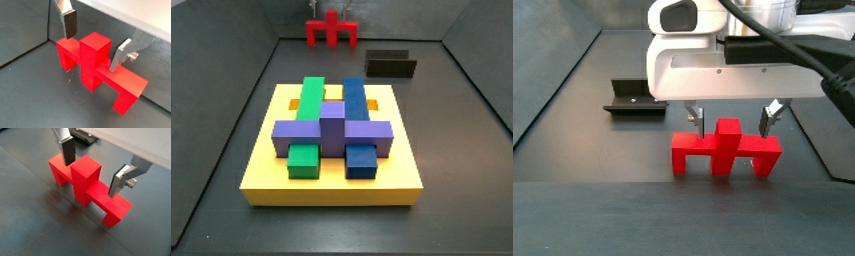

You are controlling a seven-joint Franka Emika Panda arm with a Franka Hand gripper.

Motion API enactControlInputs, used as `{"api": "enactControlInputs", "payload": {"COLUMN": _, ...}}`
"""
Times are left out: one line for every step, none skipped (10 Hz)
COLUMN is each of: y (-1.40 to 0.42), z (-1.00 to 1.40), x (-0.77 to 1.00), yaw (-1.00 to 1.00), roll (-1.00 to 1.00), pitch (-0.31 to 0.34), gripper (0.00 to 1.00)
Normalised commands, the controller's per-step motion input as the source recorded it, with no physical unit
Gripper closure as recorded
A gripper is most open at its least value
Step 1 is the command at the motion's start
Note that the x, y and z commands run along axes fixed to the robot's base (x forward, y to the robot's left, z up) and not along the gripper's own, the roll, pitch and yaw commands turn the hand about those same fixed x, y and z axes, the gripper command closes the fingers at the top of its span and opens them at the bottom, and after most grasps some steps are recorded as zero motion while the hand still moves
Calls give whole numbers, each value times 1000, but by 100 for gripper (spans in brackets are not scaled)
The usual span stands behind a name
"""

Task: Pick up the red object. Move up. Move to above the board. Insert the red object.
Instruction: Pick up the red object.

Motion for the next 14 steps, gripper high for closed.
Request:
{"api": "enactControlInputs", "payload": {"y": 66, "z": -49, "x": 0, "yaw": -63, "roll": 16, "pitch": 0, "gripper": 0}}
{"api": "enactControlInputs", "payload": {"y": 0, "z": 0, "x": 0, "yaw": 0, "roll": -4, "pitch": 0, "gripper": 0}}
{"api": "enactControlInputs", "payload": {"y": 0, "z": 0, "x": 0, "yaw": 0, "roll": 0, "pitch": 0, "gripper": 0}}
{"api": "enactControlInputs", "payload": {"y": 0, "z": 0, "x": 0, "yaw": 0, "roll": 0, "pitch": 0, "gripper": 100}}
{"api": "enactControlInputs", "payload": {"y": 0, "z": 0, "x": 0, "yaw": 0, "roll": 0, "pitch": 0, "gripper": 100}}
{"api": "enactControlInputs", "payload": {"y": 0, "z": 0, "x": 0, "yaw": 0, "roll": 0, "pitch": 0, "gripper": 100}}
{"api": "enactControlInputs", "payload": {"y": 0, "z": 0, "x": 0, "yaw": 0, "roll": 0, "pitch": 0, "gripper": 100}}
{"api": "enactControlInputs", "payload": {"y": 0, "z": 0, "x": 0, "yaw": 0, "roll": 0, "pitch": 0, "gripper": 100}}
{"api": "enactControlInputs", "payload": {"y": 0, "z": 0, "x": 0, "yaw": 0, "roll": 0, "pitch": 0, "gripper": 100}}
{"api": "enactControlInputs", "payload": {"y": 0, "z": 0, "x": 0, "yaw": 0, "roll": 0, "pitch": 0, "gripper": 100}}
{"api": "enactControlInputs", "payload": {"y": 0, "z": 0, "x": 0, "yaw": 0, "roll": 0, "pitch": 0, "gripper": 100}}
{"api": "enactControlInputs", "payload": {"y": 0, "z": 0, "x": 0, "yaw": 0, "roll": 0, "pitch": 0, "gripper": 100}}
{"api": "enactControlInputs", "payload": {"y": 0, "z": 0, "x": 0, "yaw": 0, "roll": 0, "pitch": 0, "gripper": 100}}
{"api": "enactControlInputs", "payload": {"y": 0, "z": 0, "x": 0, "yaw": 0, "roll": 0, "pitch": 0, "gripper": 100}}
